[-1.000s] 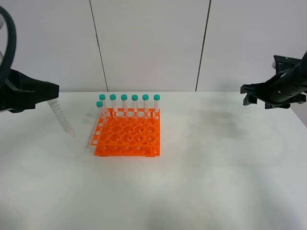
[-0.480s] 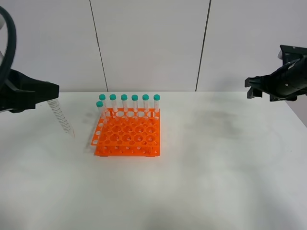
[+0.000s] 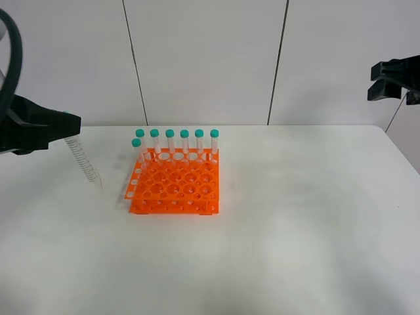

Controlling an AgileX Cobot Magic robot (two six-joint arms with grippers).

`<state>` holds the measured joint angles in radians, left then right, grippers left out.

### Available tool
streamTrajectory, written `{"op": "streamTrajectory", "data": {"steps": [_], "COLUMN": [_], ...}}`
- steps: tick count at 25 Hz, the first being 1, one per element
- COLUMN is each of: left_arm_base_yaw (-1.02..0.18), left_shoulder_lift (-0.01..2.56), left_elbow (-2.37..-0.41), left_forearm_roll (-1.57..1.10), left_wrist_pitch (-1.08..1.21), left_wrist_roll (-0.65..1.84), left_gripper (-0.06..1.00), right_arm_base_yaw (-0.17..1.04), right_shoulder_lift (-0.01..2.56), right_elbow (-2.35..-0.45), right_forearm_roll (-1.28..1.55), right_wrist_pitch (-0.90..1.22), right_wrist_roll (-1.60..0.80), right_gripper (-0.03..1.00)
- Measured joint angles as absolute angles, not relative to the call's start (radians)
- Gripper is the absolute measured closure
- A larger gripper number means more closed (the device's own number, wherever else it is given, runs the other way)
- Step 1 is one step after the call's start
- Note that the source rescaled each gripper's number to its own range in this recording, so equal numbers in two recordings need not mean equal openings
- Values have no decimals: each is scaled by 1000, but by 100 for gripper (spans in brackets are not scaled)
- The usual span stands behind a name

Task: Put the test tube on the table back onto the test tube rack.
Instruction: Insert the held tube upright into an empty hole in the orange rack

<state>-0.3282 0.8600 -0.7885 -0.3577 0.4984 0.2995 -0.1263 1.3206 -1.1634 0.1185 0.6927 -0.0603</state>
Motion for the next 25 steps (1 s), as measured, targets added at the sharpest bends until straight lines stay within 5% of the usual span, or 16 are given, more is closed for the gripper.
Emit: {"op": "streamTrajectory", "data": {"steps": [25], "left_arm_base_yaw": [-328], "left_shoulder_lift": [860], "left_elbow": [-789], "left_forearm_roll": [-358], "left_wrist_pitch": [483], "left_wrist_roll": [299], "left_gripper": [93], "right_arm_base_yaw": [-126], "right_shoulder_lift": [412], "right_elbow": [-881], "right_forearm_roll": [83], "right_wrist_pitch": [960], "right_wrist_roll": [-18], "right_gripper": [0]}}
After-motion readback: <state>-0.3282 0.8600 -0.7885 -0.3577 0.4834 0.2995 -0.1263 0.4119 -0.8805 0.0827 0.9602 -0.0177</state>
